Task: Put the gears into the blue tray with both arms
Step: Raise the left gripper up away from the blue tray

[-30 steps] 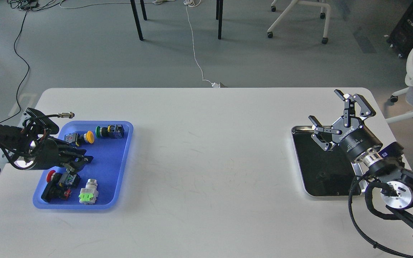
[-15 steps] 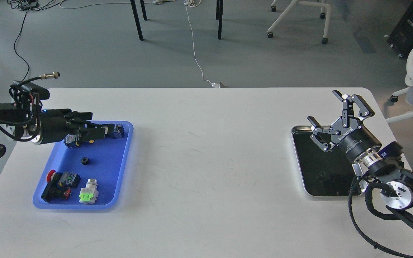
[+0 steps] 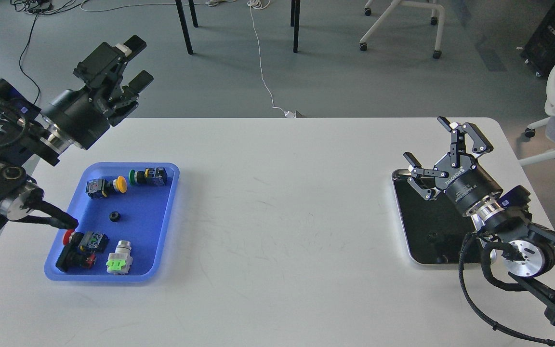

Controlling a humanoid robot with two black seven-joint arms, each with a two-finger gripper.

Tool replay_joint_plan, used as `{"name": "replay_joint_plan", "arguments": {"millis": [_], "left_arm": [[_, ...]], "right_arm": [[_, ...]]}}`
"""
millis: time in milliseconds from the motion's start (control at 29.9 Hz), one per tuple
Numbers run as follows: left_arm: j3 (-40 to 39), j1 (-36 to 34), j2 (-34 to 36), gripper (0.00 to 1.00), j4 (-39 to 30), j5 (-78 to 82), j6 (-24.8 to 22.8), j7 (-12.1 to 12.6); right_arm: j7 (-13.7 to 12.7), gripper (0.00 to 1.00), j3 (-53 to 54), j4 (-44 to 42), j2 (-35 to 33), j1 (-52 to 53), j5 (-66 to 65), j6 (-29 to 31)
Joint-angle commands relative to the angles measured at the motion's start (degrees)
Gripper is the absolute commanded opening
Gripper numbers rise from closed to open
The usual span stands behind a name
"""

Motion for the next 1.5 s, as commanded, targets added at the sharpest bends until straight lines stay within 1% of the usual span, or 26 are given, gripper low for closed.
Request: {"name": "replay_joint_plan", "arguments": {"millis": [0,167,368,568,1203,1337,1470], "left_arm": [[-6.1,2.8,-3.9,0.98,0.0,-1.3,-0.2,0.0],[-7.5,4.6,-5.9,0.98,0.0,-1.6,-0.5,0.2],[-9.8,7.0,-8.9,0.98,0.0,-1.6,-1.1,4.0],[-11.2,7.5,-10.5,0.98,-0.1,-1.6,-2.8,5.5],[-11.0,7.6,-13.4,0.98,0.0,-1.5,-3.3,7.2],[-11.3,7.6,-13.5,0.98,0.0,-1.5,-4.5,7.2],[-11.3,8.1,-13.5,0.98,0.0,-1.5,-4.8,7.2]], "right_arm": [[0.0,0.99,-1.5,-0.1,0.2,0.2,0.0,0.0],[0.0,0.99,-1.8,-0.3,0.2,0.2,0.0,0.0],[0.0,0.99,-1.9,0.0,0.1,0.0,0.0,-0.1],[0.0,0.99,-2.0,-0.1,0.0,-0.1,0.0,0.0],[0.0,0.99,-2.0,-0.2,-0.1,0.1,-0.3,0.0],[0.0,0.99,-1.9,0.1,-1.2,0.7,-2.4,0.0],[0.0,0.99,-2.0,0.7,-5.6,1.7,-8.9,0.2]]}}
